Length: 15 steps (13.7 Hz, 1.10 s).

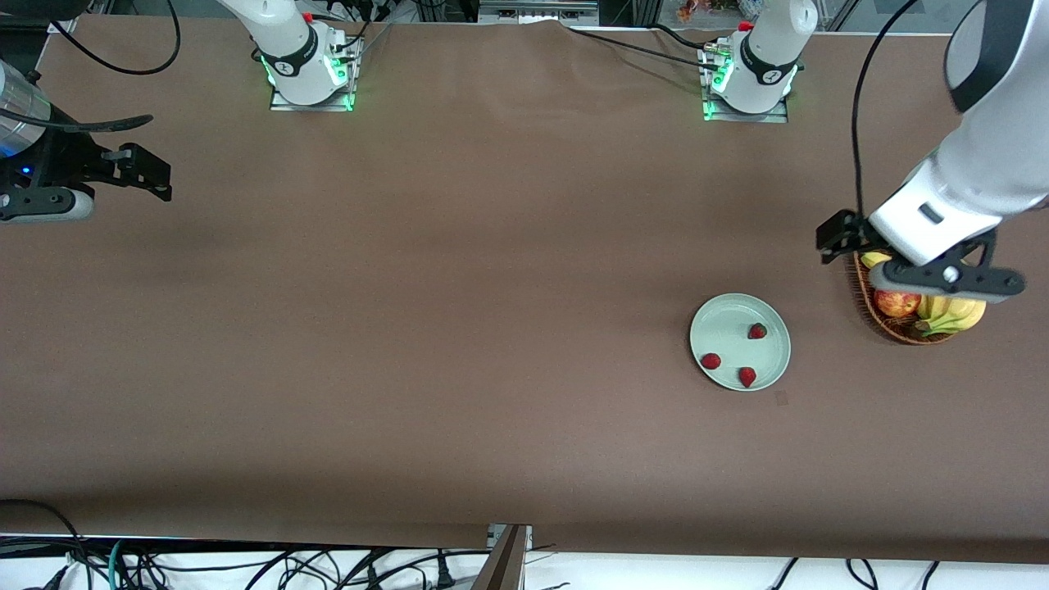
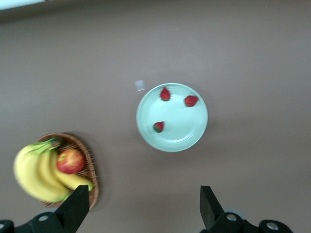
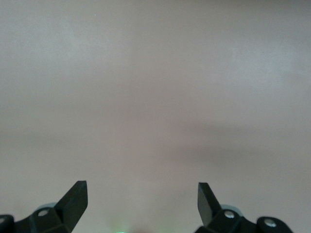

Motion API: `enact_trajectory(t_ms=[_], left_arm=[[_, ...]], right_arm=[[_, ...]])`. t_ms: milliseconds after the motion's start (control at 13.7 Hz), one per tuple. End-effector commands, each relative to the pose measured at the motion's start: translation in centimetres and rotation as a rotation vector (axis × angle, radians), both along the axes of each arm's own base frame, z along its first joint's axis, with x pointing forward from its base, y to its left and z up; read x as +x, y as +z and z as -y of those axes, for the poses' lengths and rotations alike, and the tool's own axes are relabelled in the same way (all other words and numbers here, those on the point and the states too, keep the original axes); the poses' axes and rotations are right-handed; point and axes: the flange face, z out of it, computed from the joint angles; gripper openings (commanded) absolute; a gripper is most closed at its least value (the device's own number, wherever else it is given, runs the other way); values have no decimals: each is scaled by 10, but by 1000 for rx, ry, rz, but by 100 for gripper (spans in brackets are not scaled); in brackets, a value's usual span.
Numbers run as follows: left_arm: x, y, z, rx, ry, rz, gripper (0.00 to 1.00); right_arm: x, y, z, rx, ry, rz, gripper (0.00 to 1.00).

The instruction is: Collect all strawberries into plate

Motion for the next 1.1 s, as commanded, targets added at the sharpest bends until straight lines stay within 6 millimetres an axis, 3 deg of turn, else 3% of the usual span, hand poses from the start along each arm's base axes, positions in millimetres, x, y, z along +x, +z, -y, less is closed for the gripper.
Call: enact_trajectory(t_ms=[0,73,220,439,1024], left_arm=[[-35,-2,-17,-3,-26,-10,100],[-42,1,-18,-35,-20,3,100],[-53,3,-46,-171,58,51,100],[-67,2,-53,-150,61,52,100],[-49,10,-28,-89,-36,10,100]], right_arm=[[3,7,1,-4,12,12,100],[3,5,1,-5,12,7,100],[4,4,0,-3,12,7,100],[4,4,2,-5,11,6,100],[4,5,4,-3,6,10,100]])
